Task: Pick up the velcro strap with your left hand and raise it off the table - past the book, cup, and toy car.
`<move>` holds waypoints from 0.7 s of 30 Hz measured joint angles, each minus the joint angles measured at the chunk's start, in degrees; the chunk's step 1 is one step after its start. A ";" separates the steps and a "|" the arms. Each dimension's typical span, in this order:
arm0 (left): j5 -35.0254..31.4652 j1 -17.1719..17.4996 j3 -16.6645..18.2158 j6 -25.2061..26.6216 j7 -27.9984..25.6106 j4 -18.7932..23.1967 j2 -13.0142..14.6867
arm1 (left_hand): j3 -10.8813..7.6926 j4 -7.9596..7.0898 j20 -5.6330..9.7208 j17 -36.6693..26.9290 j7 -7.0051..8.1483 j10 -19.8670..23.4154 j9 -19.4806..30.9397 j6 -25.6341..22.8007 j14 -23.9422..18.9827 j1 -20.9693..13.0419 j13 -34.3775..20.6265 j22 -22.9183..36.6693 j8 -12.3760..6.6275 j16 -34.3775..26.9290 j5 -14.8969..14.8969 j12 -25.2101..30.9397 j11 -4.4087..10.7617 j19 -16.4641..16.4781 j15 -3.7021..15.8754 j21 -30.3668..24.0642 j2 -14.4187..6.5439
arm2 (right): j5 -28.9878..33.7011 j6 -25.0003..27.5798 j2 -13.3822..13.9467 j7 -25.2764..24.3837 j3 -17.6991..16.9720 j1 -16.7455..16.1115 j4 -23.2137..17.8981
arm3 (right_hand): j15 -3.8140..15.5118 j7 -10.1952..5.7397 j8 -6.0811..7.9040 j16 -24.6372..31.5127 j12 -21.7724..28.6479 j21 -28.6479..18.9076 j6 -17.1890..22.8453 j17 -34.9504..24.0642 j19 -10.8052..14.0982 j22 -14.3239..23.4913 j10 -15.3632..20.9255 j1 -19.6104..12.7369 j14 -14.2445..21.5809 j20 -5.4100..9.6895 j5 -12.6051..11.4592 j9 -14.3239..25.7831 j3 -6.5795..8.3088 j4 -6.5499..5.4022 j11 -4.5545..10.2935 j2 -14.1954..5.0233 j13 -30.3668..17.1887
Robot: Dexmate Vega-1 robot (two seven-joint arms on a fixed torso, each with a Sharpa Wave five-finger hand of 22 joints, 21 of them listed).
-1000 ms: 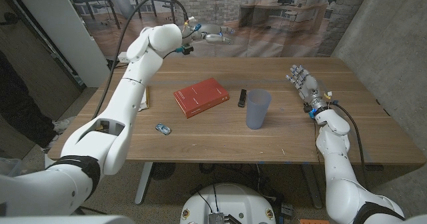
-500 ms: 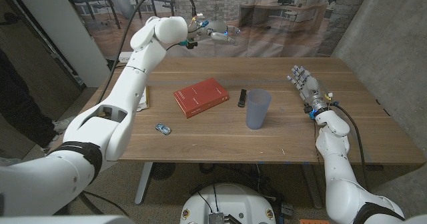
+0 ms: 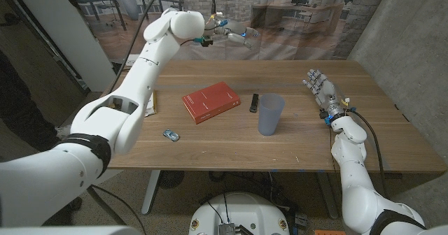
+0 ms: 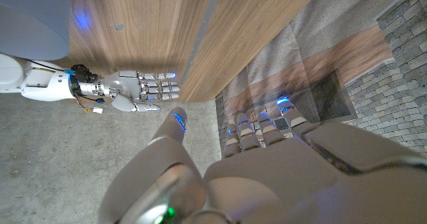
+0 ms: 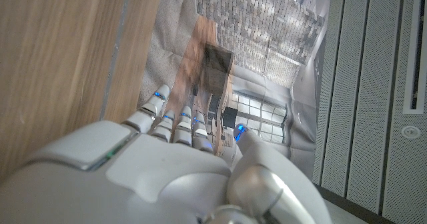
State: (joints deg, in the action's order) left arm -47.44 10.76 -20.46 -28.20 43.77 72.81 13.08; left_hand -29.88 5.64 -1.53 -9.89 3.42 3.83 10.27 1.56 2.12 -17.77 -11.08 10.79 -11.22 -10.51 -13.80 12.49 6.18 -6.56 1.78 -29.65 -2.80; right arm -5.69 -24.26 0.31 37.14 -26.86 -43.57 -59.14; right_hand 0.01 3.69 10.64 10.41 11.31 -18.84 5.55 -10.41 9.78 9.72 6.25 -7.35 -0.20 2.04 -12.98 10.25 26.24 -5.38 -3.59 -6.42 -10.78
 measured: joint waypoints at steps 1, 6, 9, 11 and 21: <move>-0.18 -0.12 -0.07 -0.31 0.01 -0.12 -0.04 | 0.15 0.16 0.00 0.00 0.00 0.00 0.00 0.00 0.21 0.00 0.00 0.00 0.00 0.00 0.00 0.00 0.00 0.00 0.20 0.00 0.00 | 0.00 -0.09 0.04 -0.03 -0.04 0.09 0.20 | 0.00 0.23 0.00 0.00 0.00 0.00 0.23 0.00 0.00 0.00 0.00 0.00 0.00 0.00 -0.01 0.00 0.00 0.00 0.00 0.00 0.00; -1.23 -2.23 -1.33 -1.99 0.12 -2.33 -0.62 | 0.47 0.49 0.30 0.00 0.50 0.01 0.00 0.50 0.29 -0.52 0.00 0.00 -0.01 0.00 -0.45 -0.20 0.60 0.30 0.29 0.21 0.53 | 0.00 -0.60 0.26 -0.16 -0.29 0.60 1.23 | 0.00 0.20 0.00 0.00 0.00 0.22 0.20 0.00 0.00 0.00 0.00 0.00 0.00 0.00 -0.01 0.00 0.00 0.00 0.00 0.00 0.00; -1.74 -3.25 -1.95 -2.75 0.15 -3.29 -0.91 | 0.50 0.92 0.30 0.00 0.73 0.01 -0.01 0.73 0.29 -0.89 0.01 0.00 -0.01 0.00 -0.45 -0.20 0.60 0.30 0.29 0.21 0.89 | 0.00 -0.92 0.33 -0.19 -0.37 0.82 1.68 | 0.00 0.20 0.00 0.00 0.00 0.22 0.20 0.00 0.00 0.00 0.00 0.00 0.00 0.00 -0.01 0.00 0.00 0.00 0.00 0.00 0.00; -2.29 -3.94 -2.44 -3.56 0.15 -3.92 -1.13 | 0.50 0.95 0.30 0.00 1.02 0.23 -0.01 0.57 0.29 -1.28 0.01 0.00 -0.01 0.00 -0.45 -0.20 0.82 0.30 0.29 0.21 0.68 | 0.00 -1.11 0.41 -0.20 -0.47 1.07 2.11 | 0.00 0.20 0.00 0.00 0.00 0.22 0.20 0.00 0.00 0.00 -0.01 0.00 0.00 0.00 -0.01 0.00 0.00 0.00 0.00 0.00 0.00; -4.21 -6.55 -4.48 -6.49 0.16 -5.91 -1.92 | 0.55 2.81 0.71 0.00 3.09 1.18 -0.01 -0.04 0.81 -4.59 0.01 0.00 -0.25 0.00 -1.11 -0.19 2.38 0.72 0.27 0.43 1.21 | -0.06 -1.85 0.69 -0.23 -0.85 1.66 3.19 | 0.00 0.09 0.00 0.00 0.00 0.22 0.72 0.00 0.32 0.00 0.21 0.00 0.00 0.32 -0.01 0.00 0.00 -0.01 0.22 0.00 0.00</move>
State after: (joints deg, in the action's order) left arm -51.65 4.21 -24.94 -34.70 43.93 66.90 11.16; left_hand -29.33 8.45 -0.82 -9.89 6.50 5.01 10.26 1.52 2.93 -22.36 -11.07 10.79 -11.48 -10.51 -14.91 12.30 8.56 -5.85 2.05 -29.22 -1.60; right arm -5.75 -26.12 1.00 36.91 -27.71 -41.91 -55.96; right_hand 0.01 3.78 10.64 10.41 11.31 -18.62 6.27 -10.41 10.09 9.72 6.46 -7.35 -0.20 2.36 -12.99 10.25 26.25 -5.38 -3.37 -6.42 -10.78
